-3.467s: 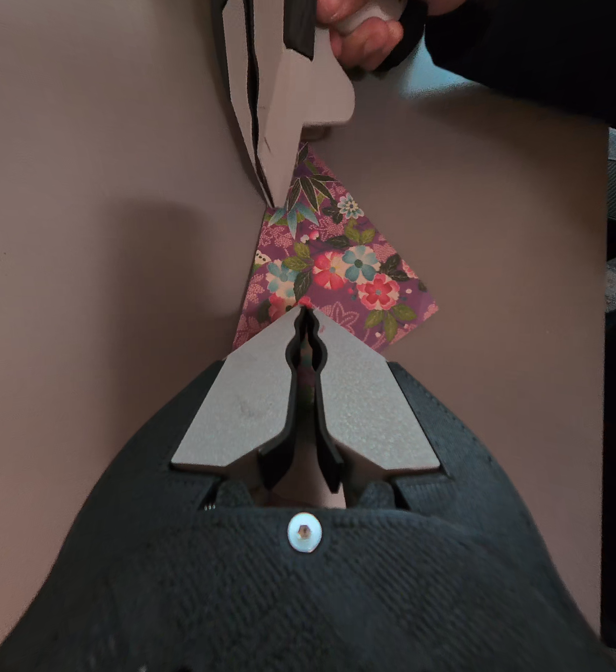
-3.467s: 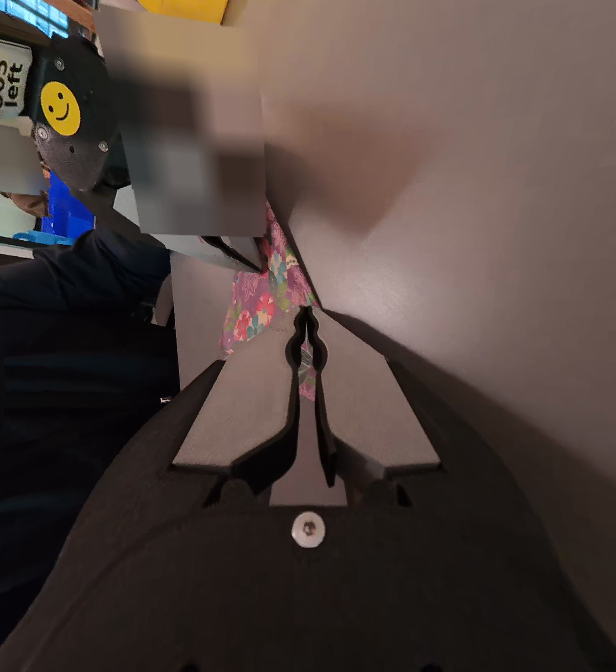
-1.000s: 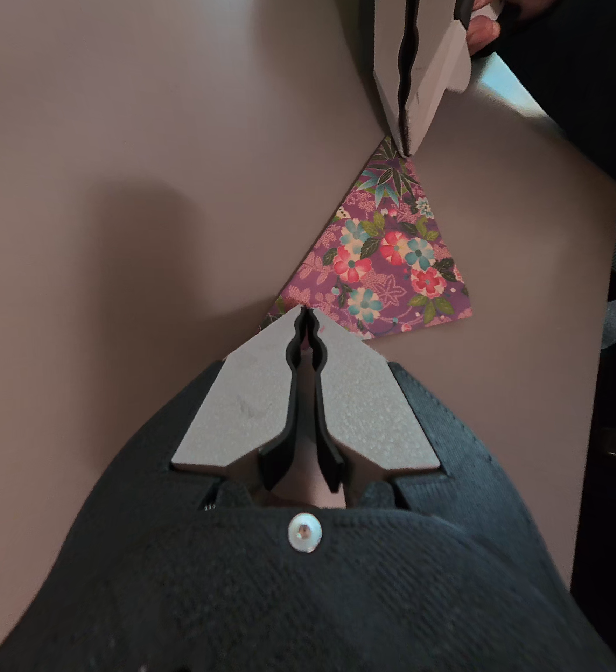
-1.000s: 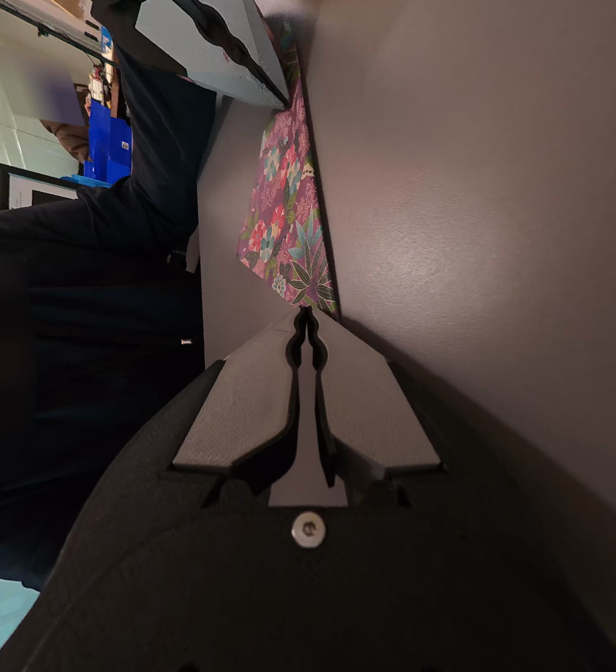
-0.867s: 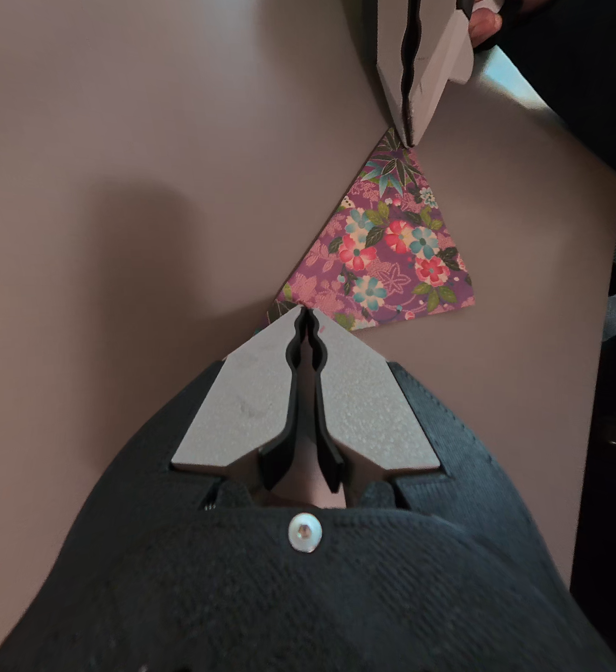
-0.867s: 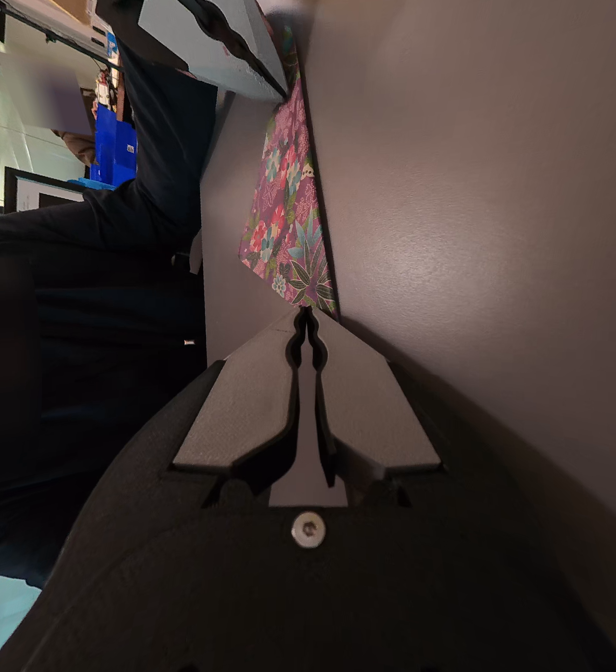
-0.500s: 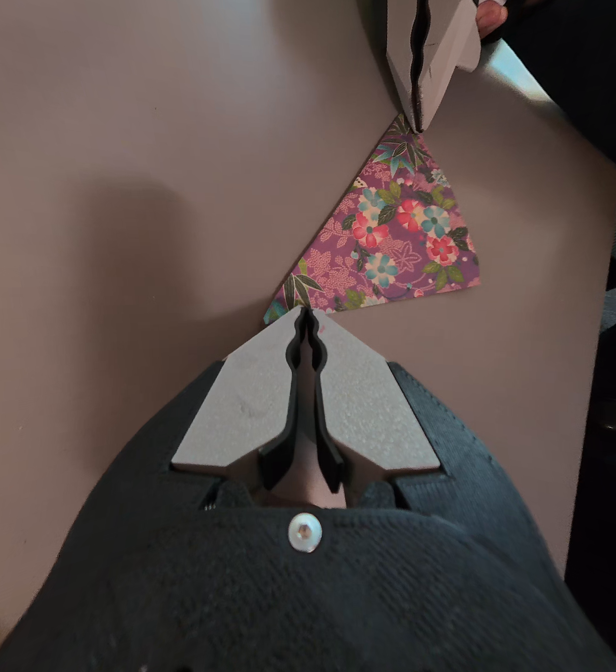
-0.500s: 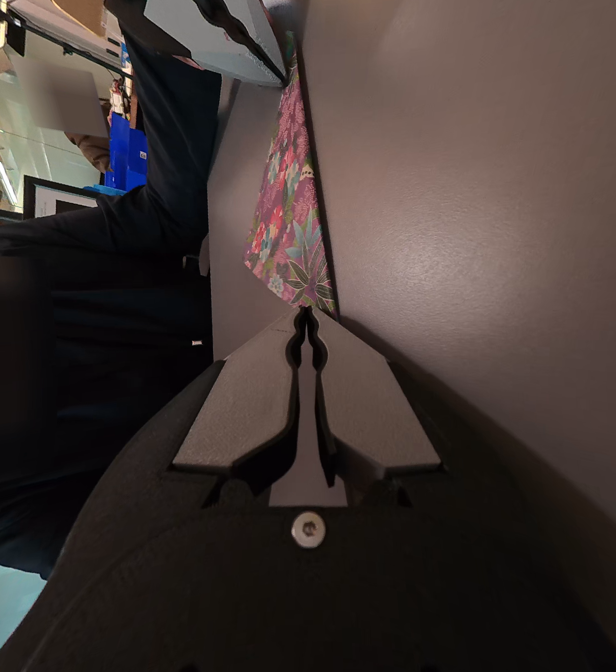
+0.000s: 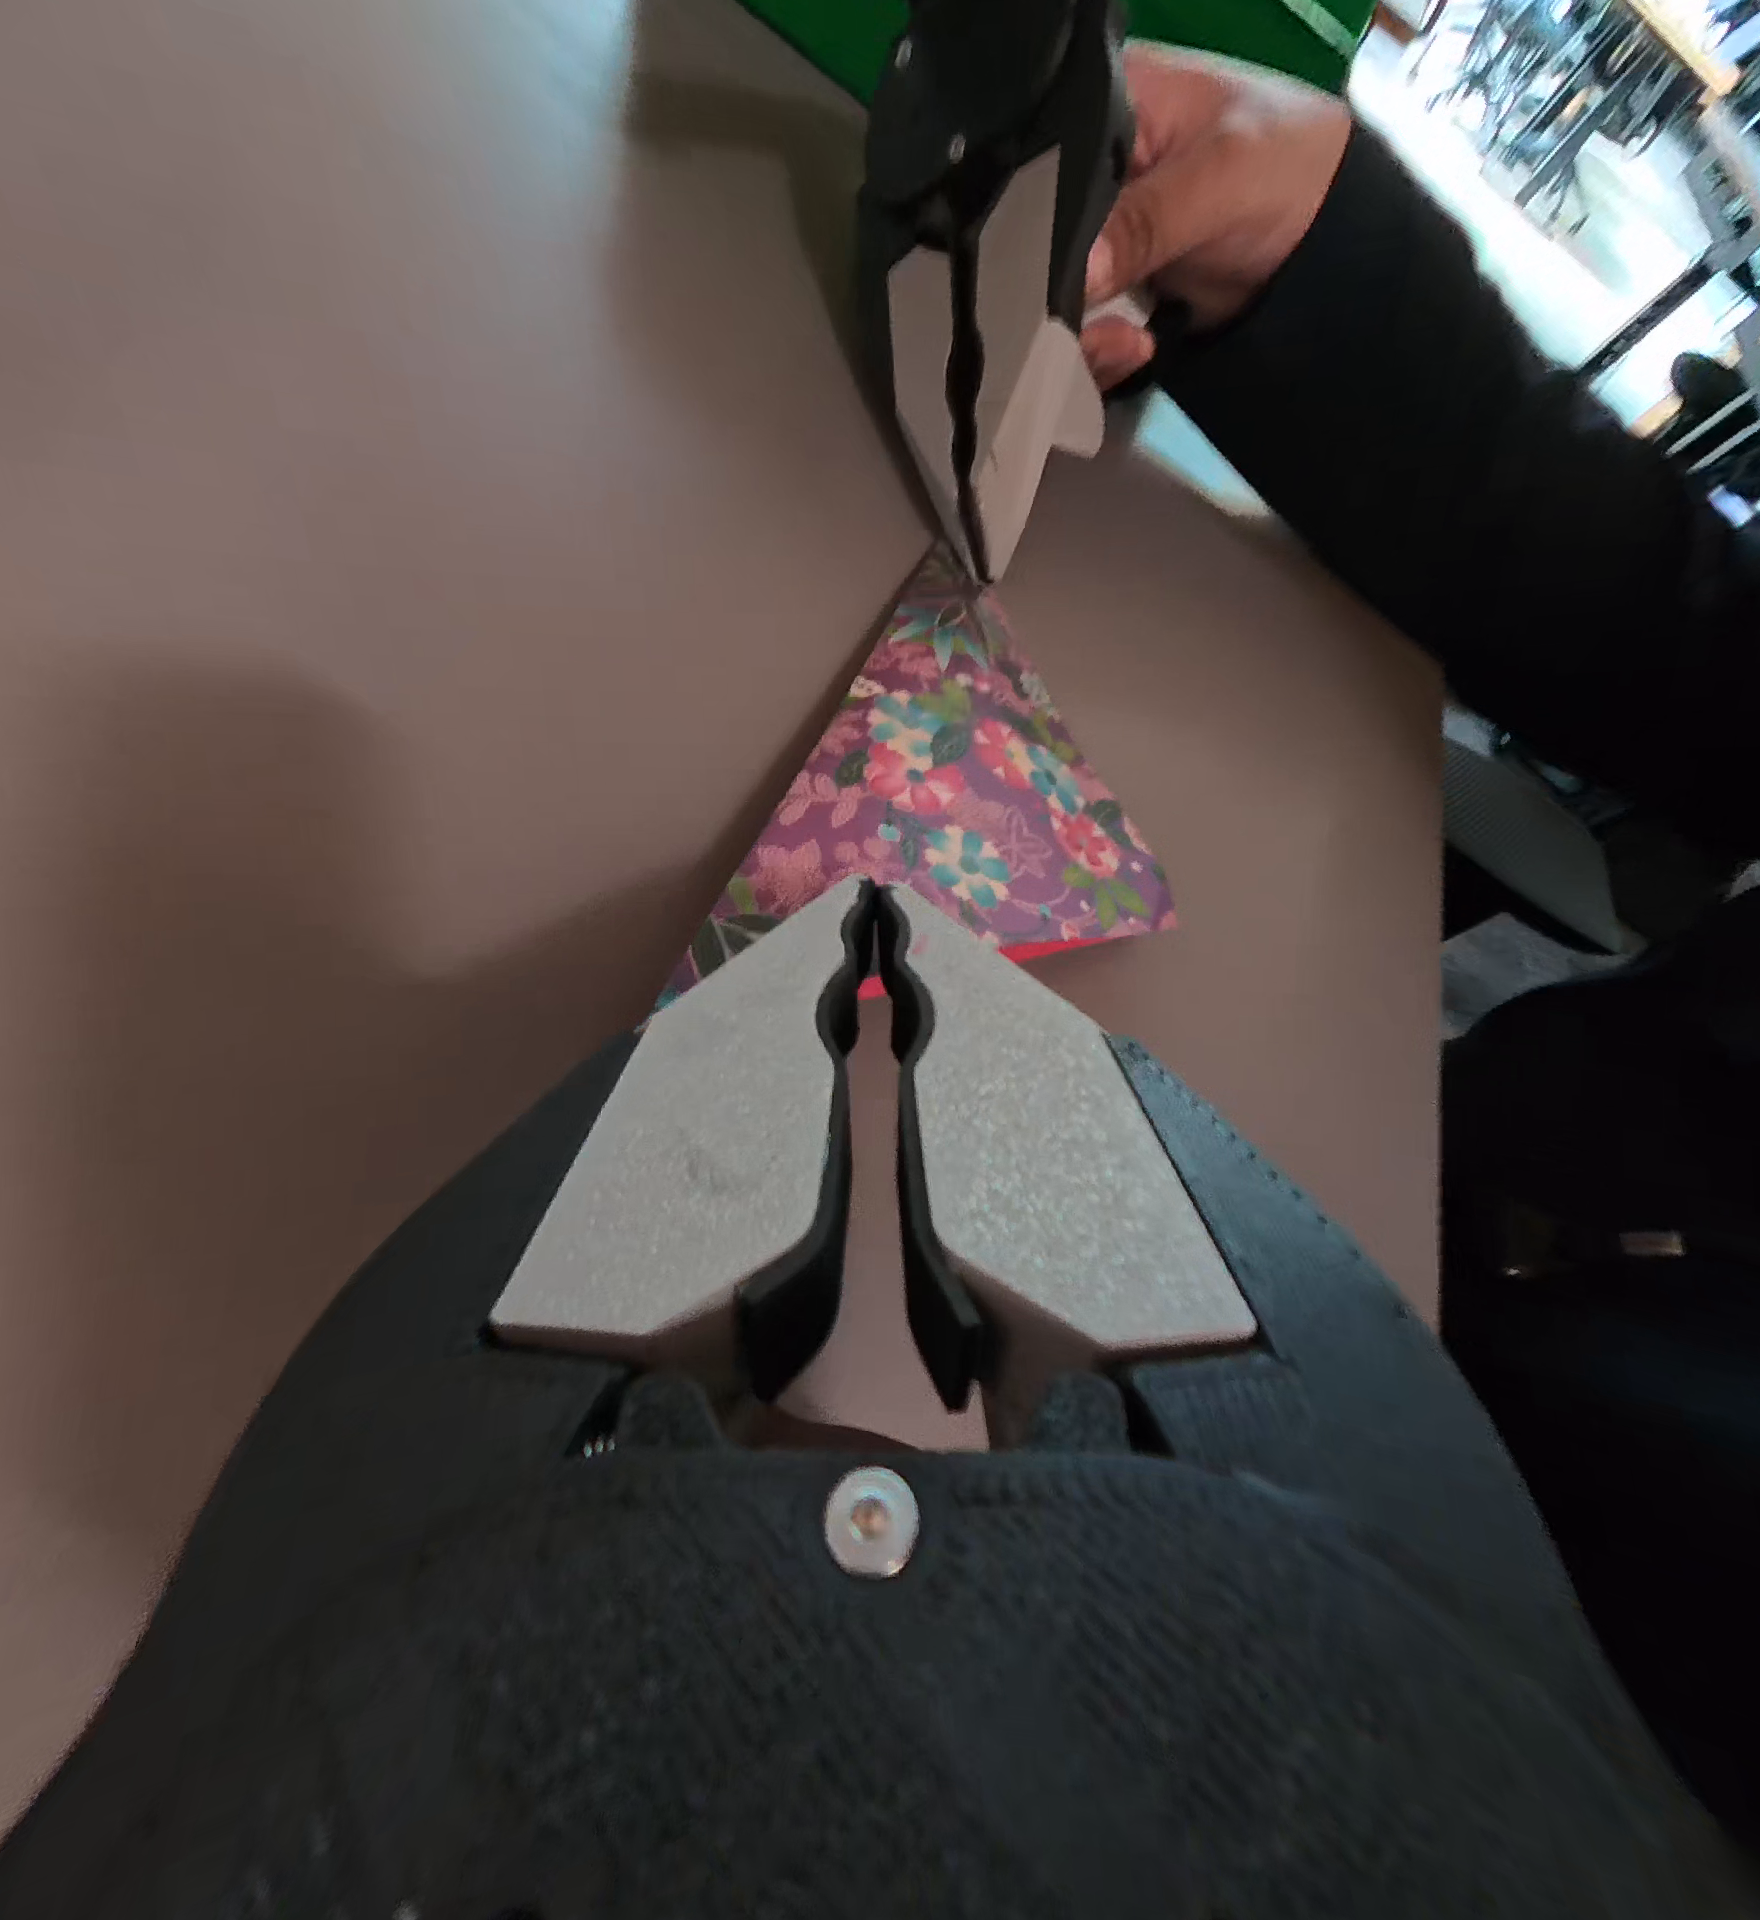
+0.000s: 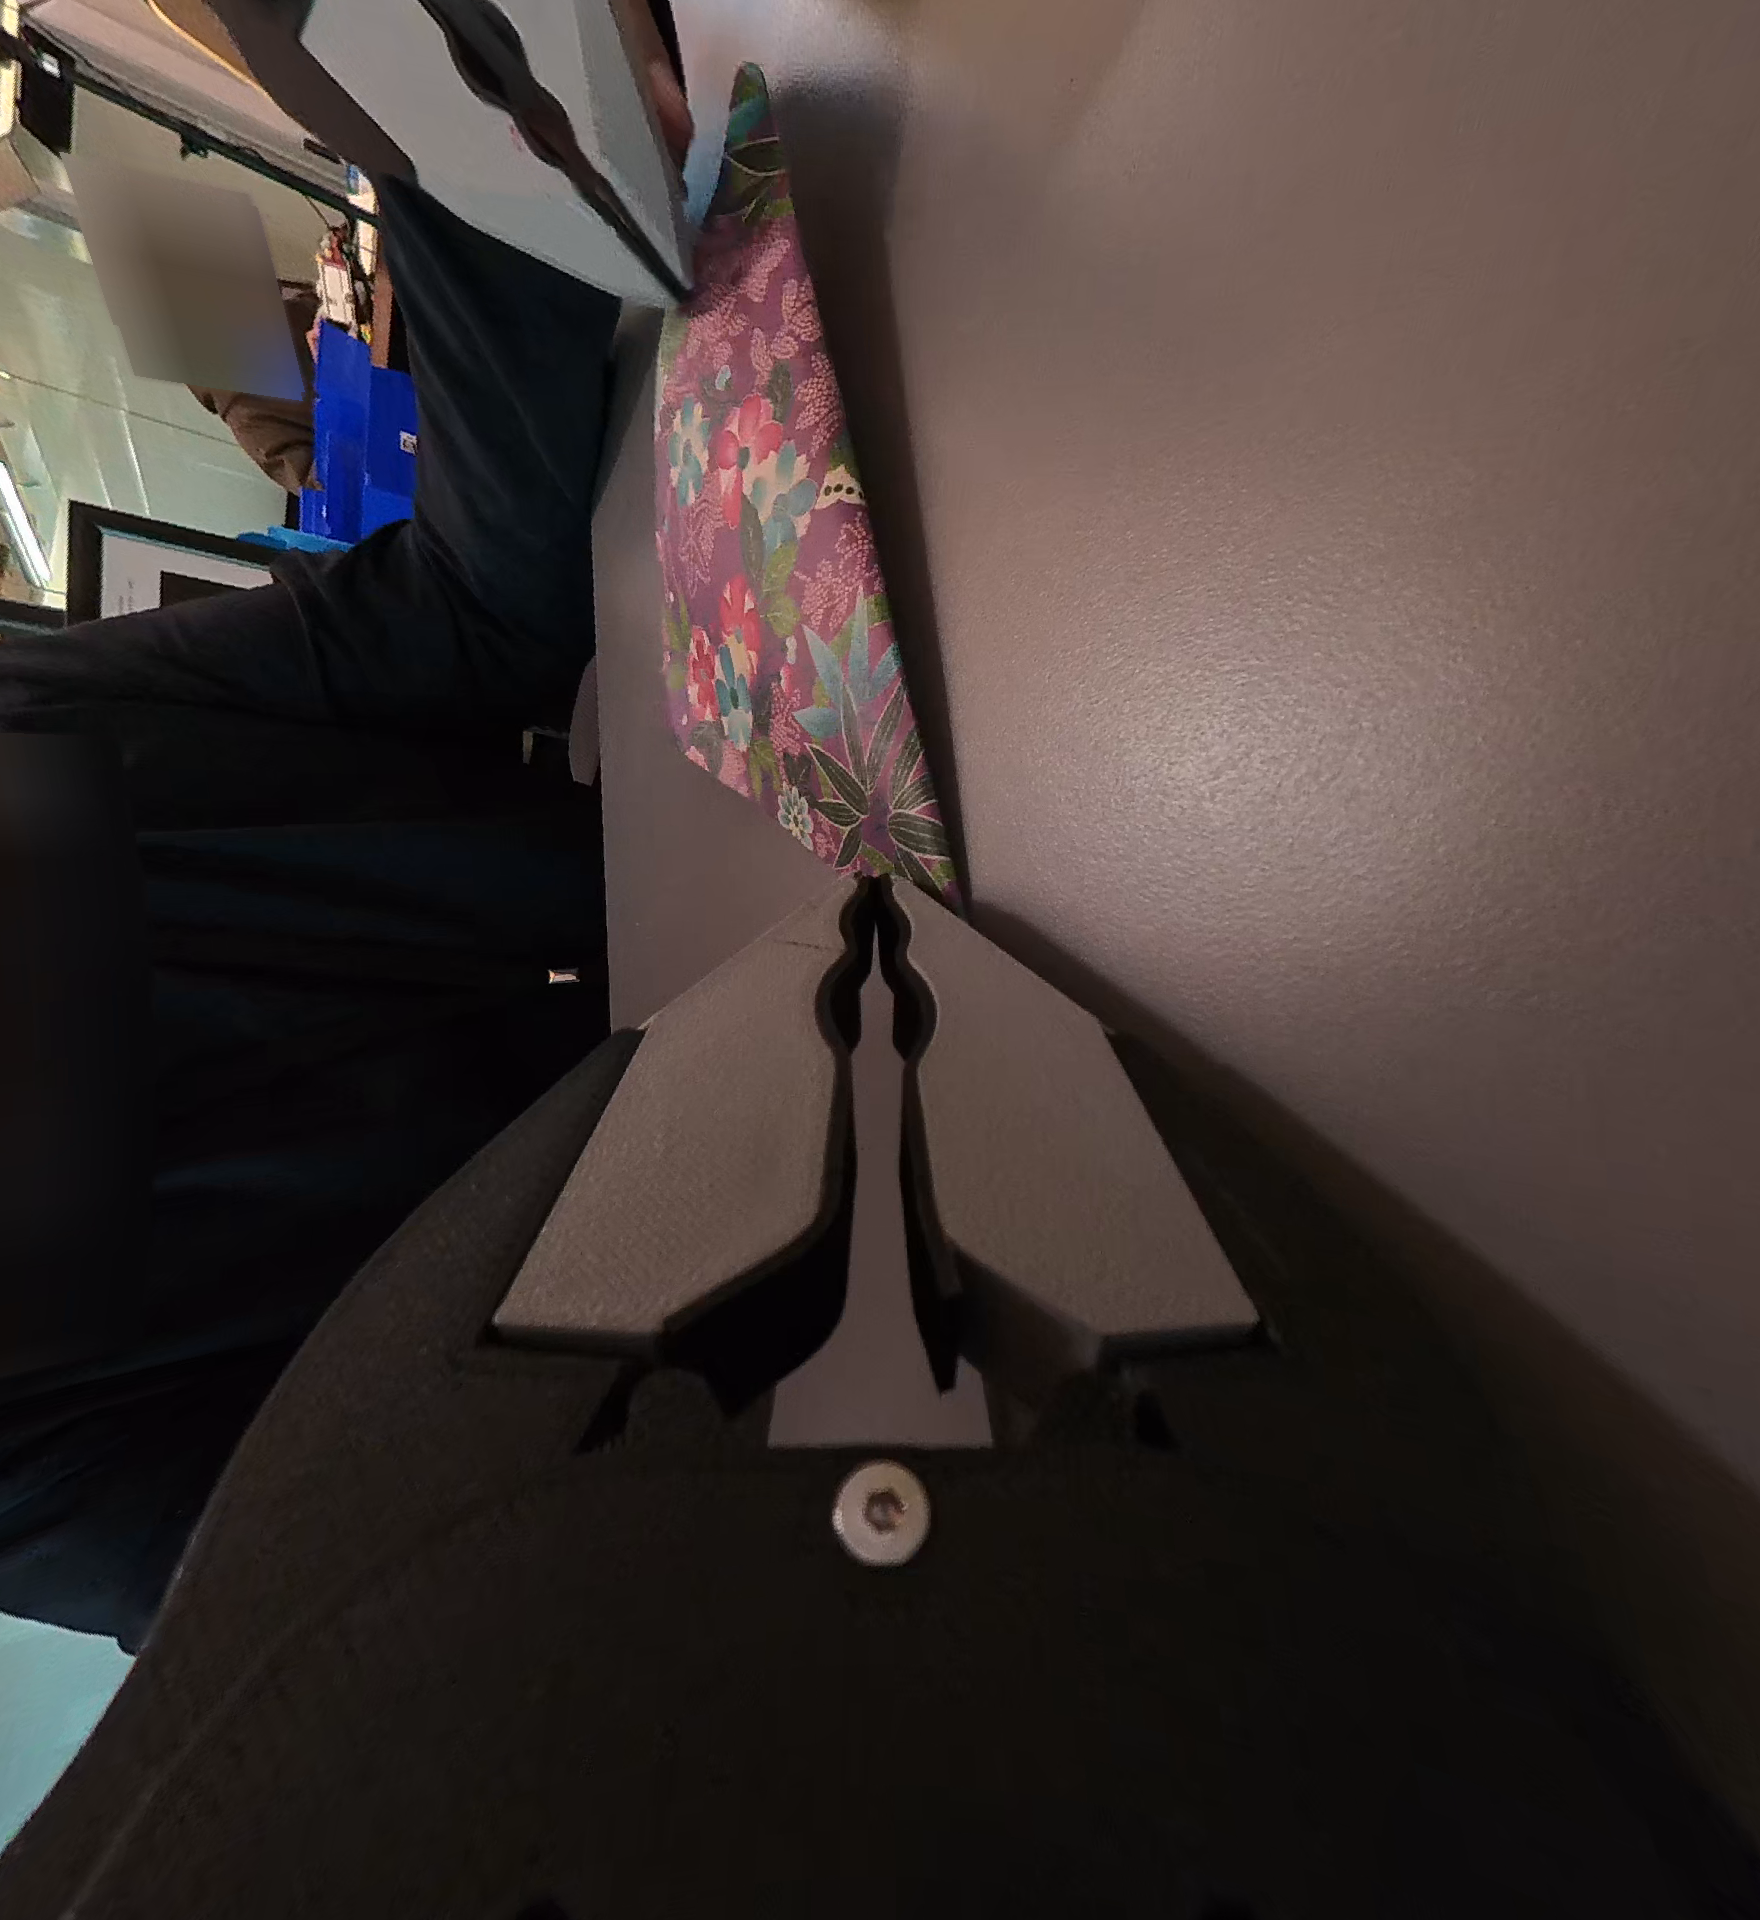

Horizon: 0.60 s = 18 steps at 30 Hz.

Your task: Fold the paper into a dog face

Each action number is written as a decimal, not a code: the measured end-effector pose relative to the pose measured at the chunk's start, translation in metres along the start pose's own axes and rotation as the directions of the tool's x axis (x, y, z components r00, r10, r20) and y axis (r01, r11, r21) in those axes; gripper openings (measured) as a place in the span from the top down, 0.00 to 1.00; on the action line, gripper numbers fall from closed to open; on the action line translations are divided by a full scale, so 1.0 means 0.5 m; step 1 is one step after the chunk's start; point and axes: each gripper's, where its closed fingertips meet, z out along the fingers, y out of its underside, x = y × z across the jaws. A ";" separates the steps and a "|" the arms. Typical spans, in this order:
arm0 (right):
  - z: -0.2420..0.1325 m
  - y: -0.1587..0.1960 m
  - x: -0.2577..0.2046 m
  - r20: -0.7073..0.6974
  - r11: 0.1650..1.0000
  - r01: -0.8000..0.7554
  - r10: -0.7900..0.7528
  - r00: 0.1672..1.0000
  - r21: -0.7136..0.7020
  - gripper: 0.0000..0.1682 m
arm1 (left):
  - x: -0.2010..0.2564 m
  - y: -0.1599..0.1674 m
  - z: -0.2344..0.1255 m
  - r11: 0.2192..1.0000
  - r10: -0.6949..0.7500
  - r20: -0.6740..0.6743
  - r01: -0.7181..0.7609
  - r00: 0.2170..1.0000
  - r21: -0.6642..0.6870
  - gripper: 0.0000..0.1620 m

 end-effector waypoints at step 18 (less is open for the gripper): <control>0.000 0.000 0.000 -0.006 1.000 0.002 -0.002 1.000 0.000 1.00 | -0.061 0.038 0.027 0.992 -0.037 0.172 0.057 0.984 -0.110 1.00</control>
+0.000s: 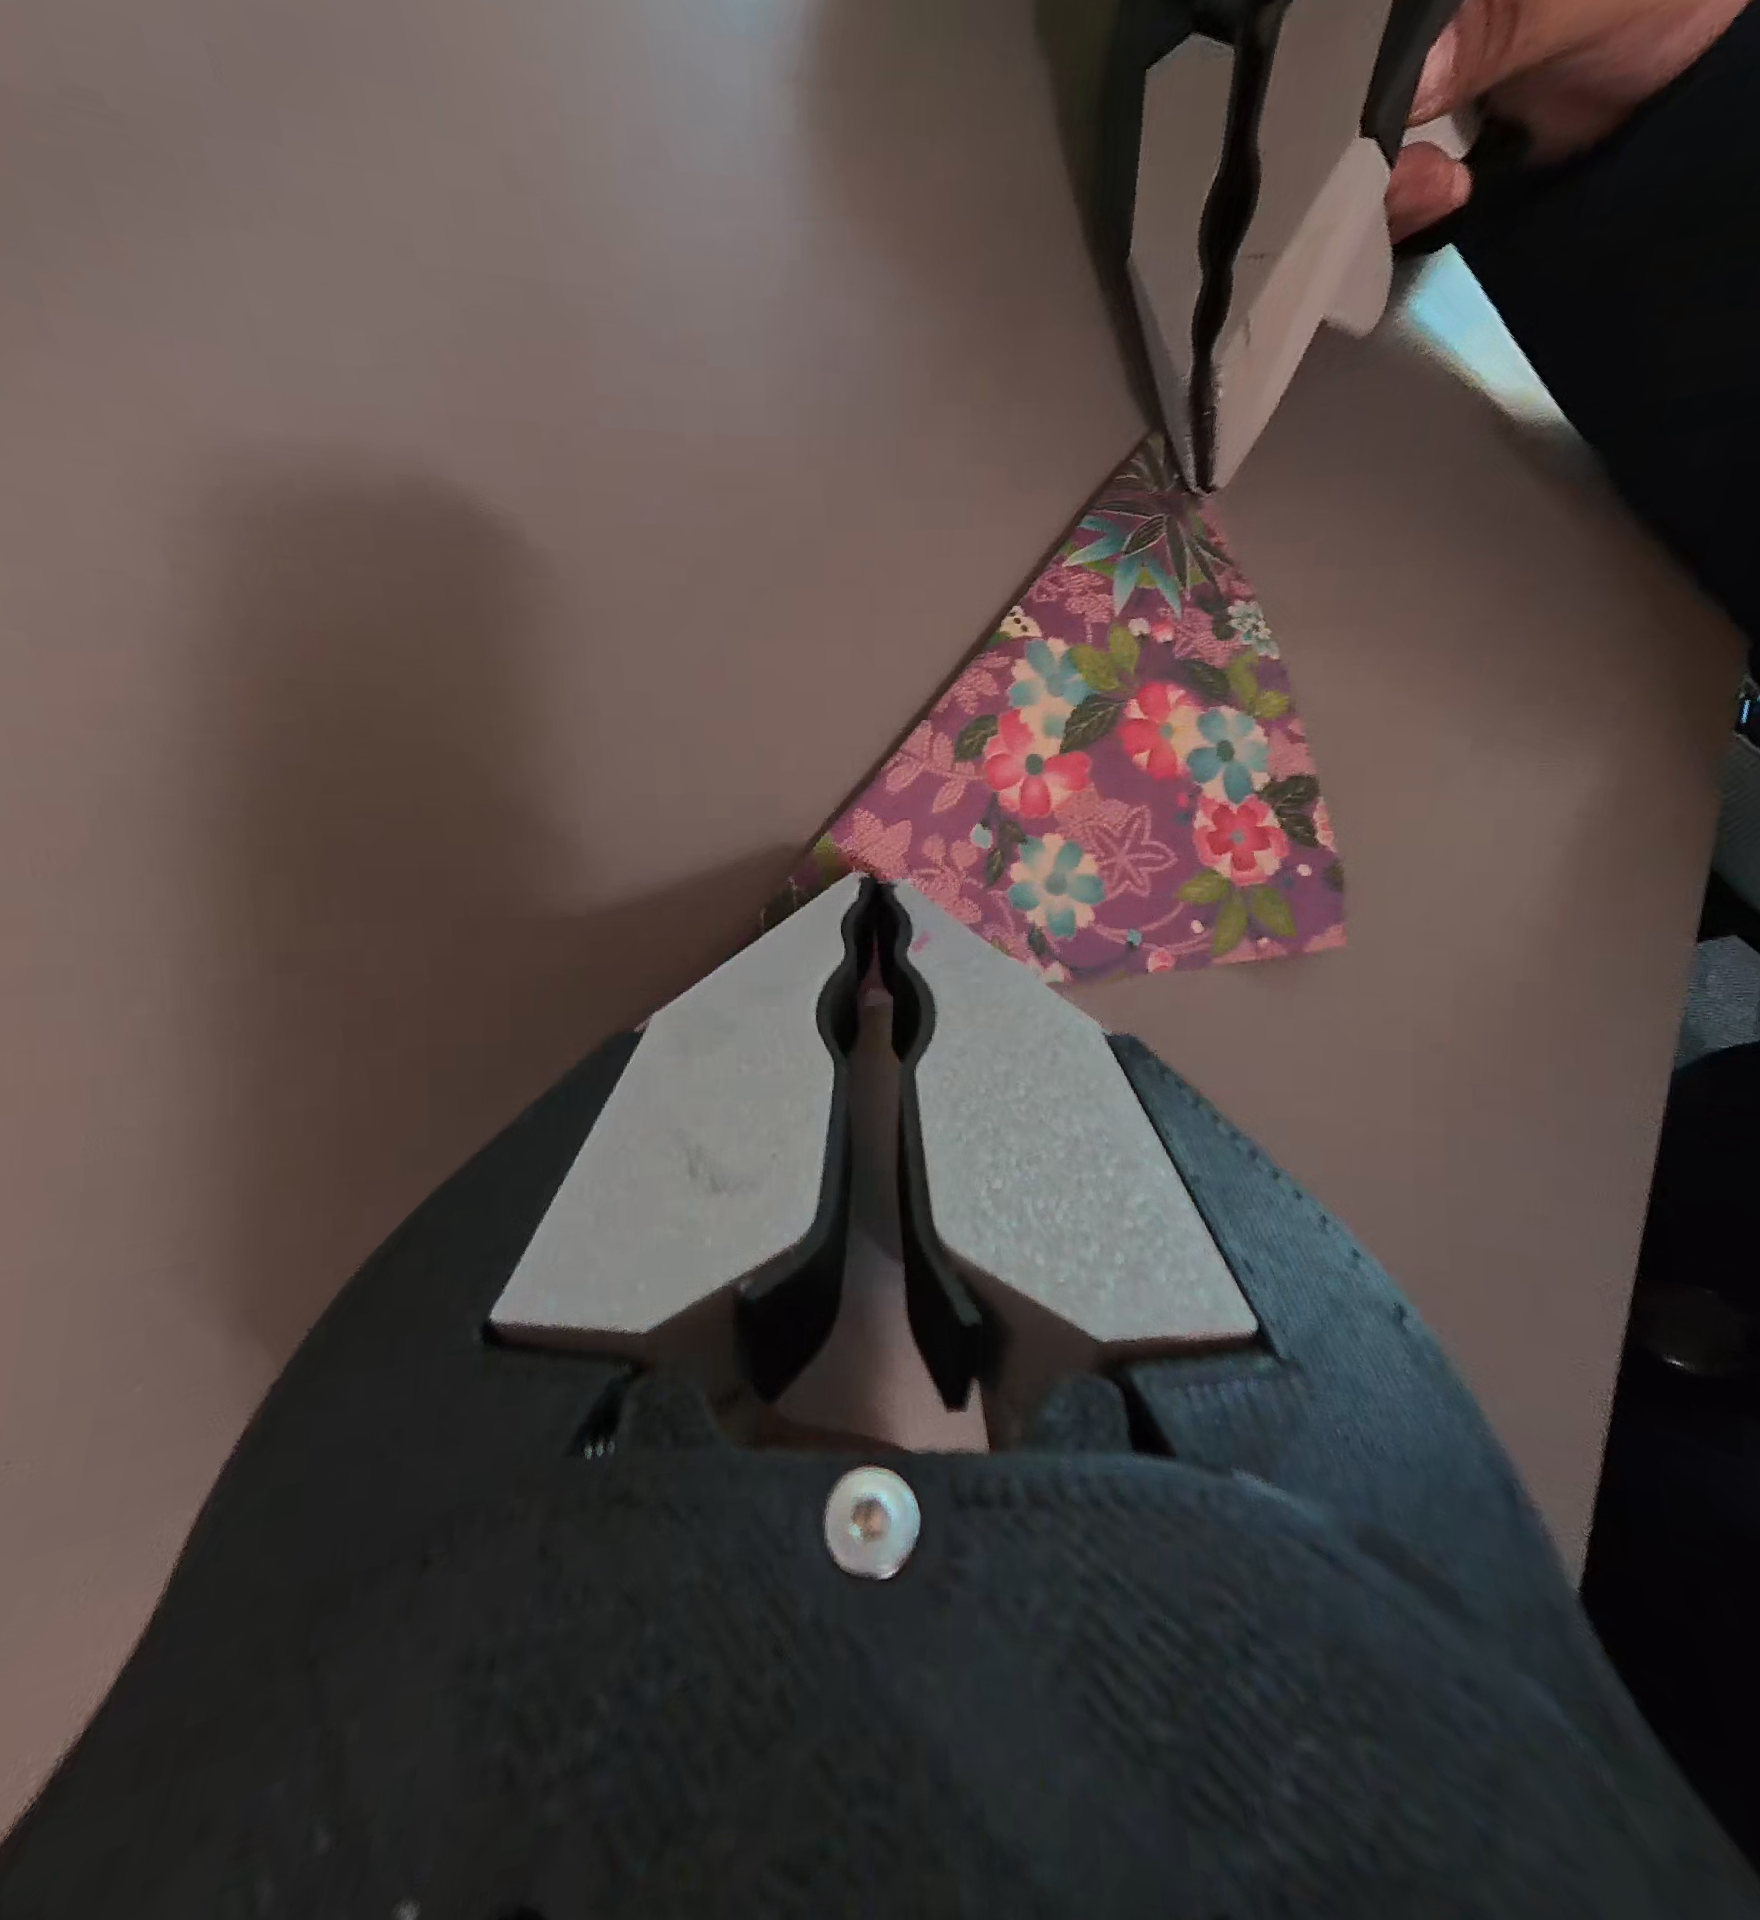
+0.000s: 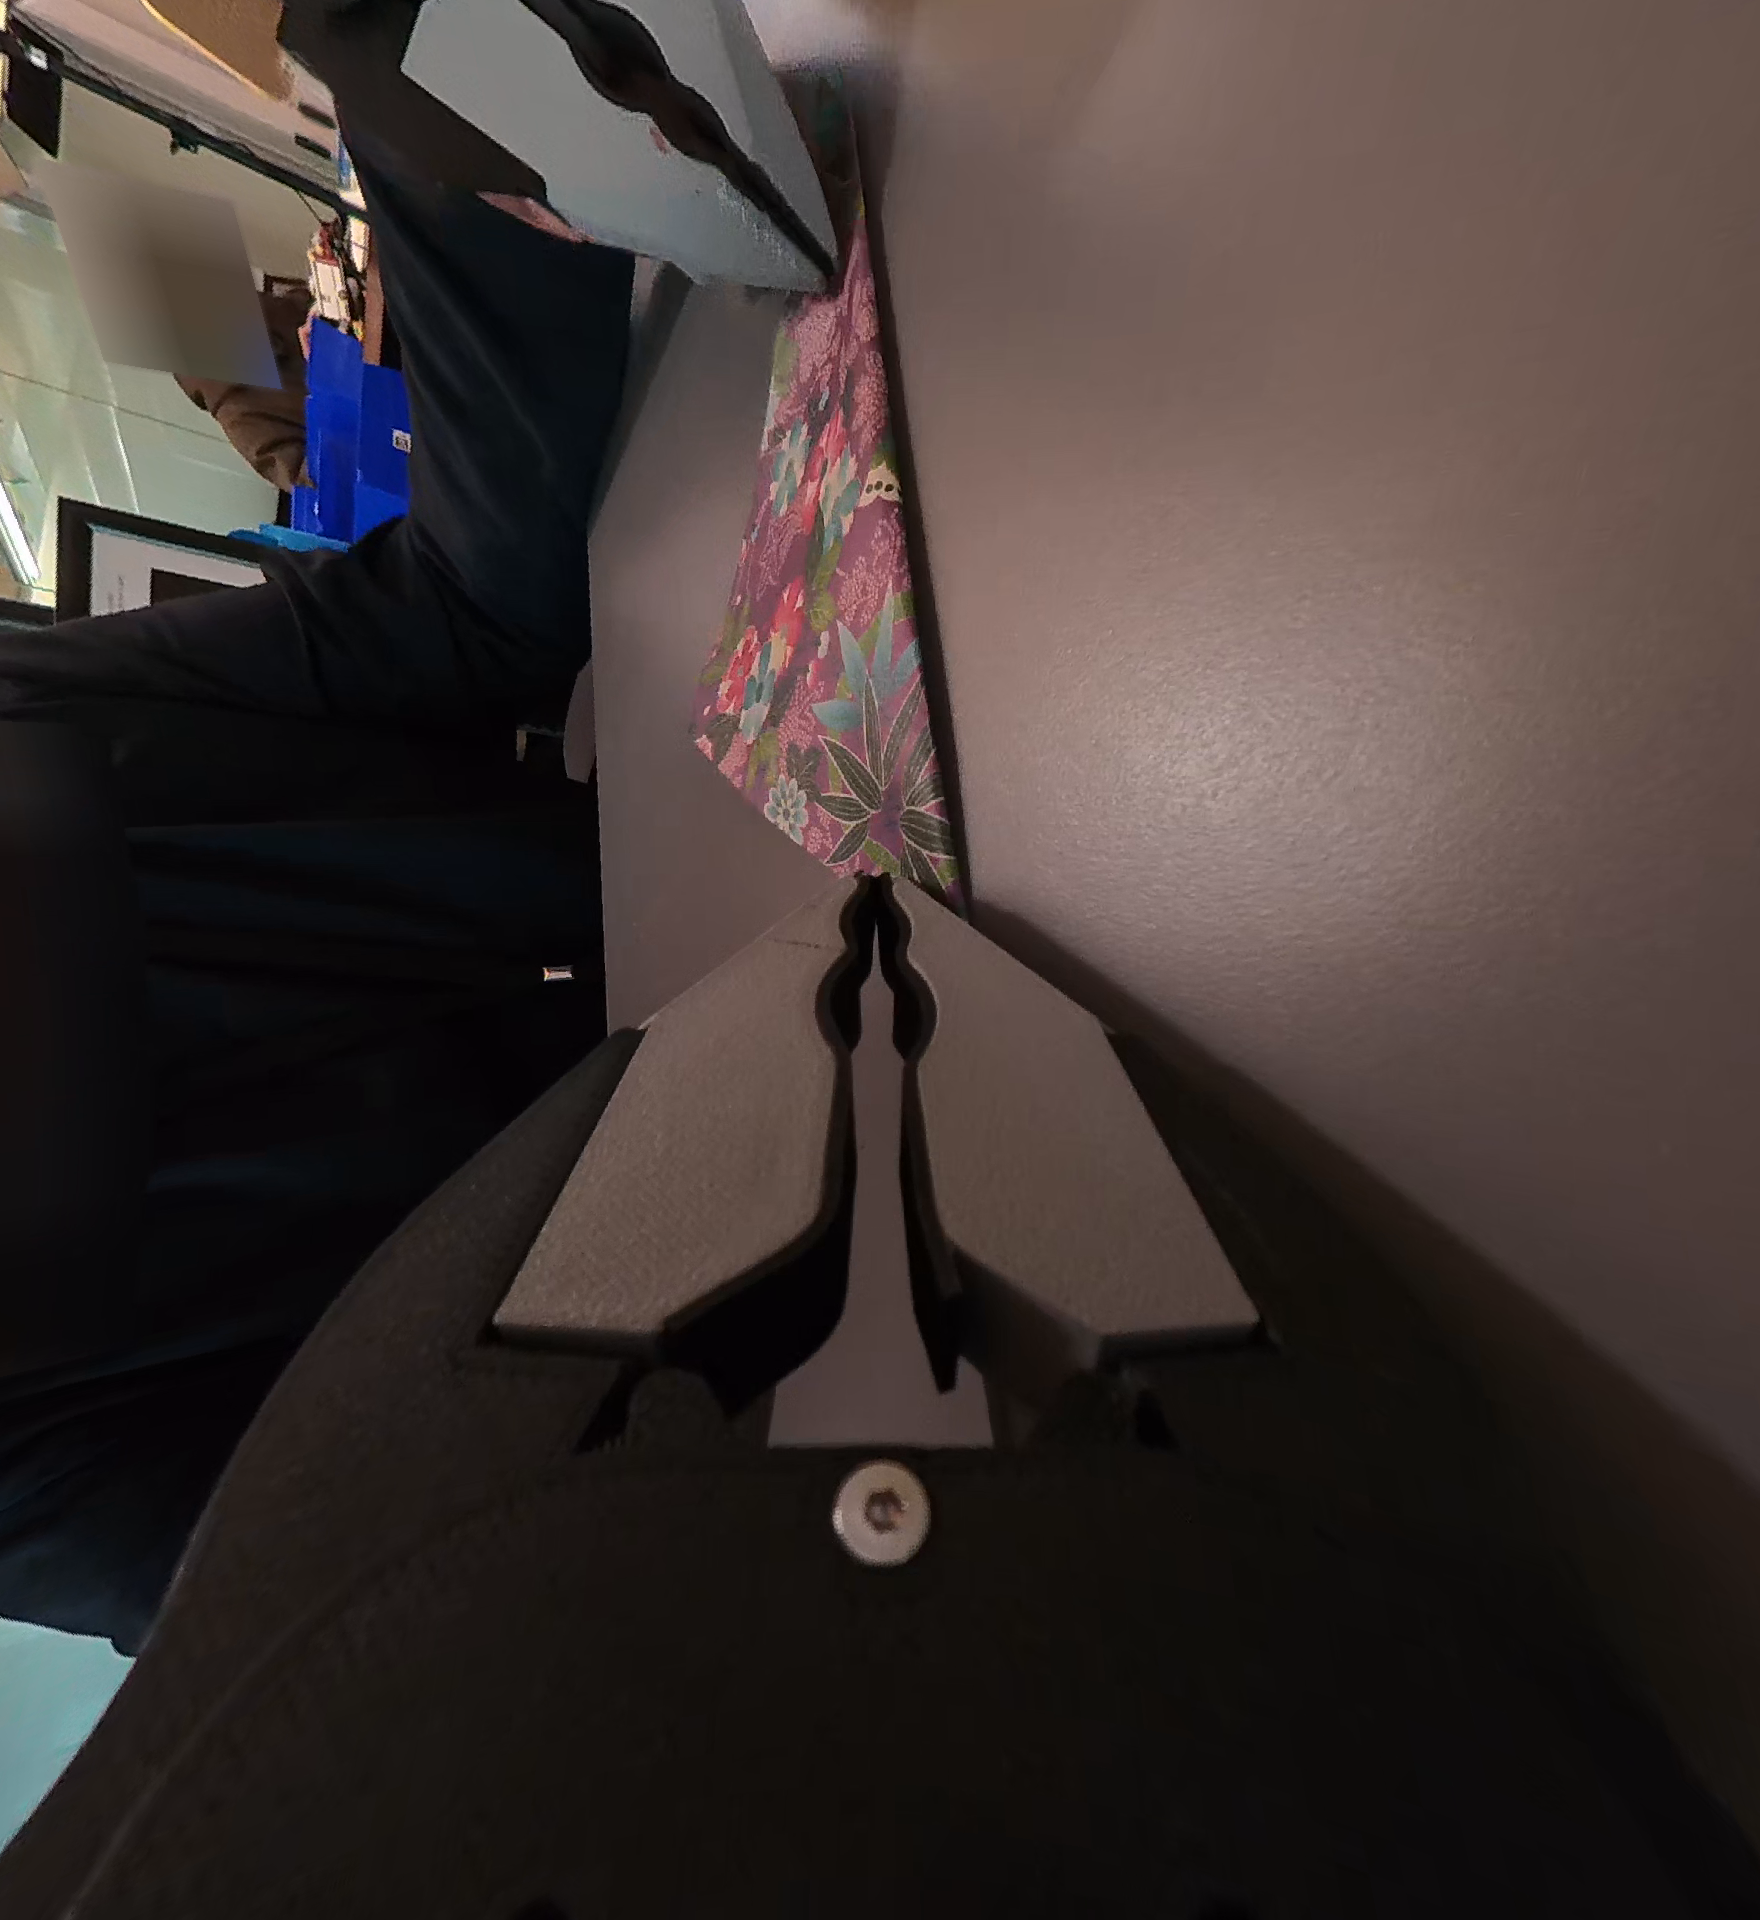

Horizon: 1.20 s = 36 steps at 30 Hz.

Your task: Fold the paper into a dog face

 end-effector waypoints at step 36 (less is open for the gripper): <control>-0.001 0.000 0.000 0.007 1.000 -0.012 0.012 1.000 0.002 1.00 | 0.006 -0.086 -0.123 0.947 0.000 -0.095 0.030 0.995 0.319 1.00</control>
